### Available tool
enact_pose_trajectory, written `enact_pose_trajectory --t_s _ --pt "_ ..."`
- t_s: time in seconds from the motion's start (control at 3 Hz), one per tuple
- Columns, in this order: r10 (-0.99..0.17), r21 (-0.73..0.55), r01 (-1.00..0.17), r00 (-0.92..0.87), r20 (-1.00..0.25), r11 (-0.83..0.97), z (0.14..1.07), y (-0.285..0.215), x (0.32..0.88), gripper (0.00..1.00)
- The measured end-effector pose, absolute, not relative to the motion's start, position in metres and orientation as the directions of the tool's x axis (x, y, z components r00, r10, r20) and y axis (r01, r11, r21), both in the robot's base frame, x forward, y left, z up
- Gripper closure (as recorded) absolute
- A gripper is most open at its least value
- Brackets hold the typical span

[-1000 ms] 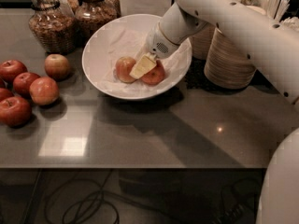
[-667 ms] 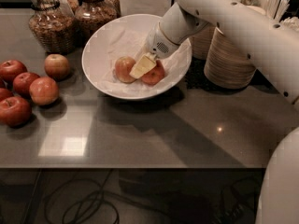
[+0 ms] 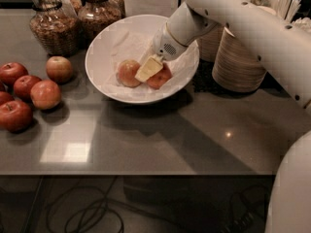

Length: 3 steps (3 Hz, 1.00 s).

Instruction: Pick apple from white bowl

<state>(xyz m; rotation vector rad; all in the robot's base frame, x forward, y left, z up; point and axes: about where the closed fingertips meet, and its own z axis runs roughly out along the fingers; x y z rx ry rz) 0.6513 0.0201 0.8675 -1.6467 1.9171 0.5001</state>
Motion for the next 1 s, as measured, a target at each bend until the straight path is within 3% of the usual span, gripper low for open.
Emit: enact_pose_trajectory --t_s 0.67,1.0 --pt "-0.779 -0.087 -0.984 -0.070 -0.623 0.158 0.875 0.030 0.644 0.58" --pt "-0.788 -0.099 -0.987 -0.040 -0.614 0.127 0.881 0.043 0.635 0.60"
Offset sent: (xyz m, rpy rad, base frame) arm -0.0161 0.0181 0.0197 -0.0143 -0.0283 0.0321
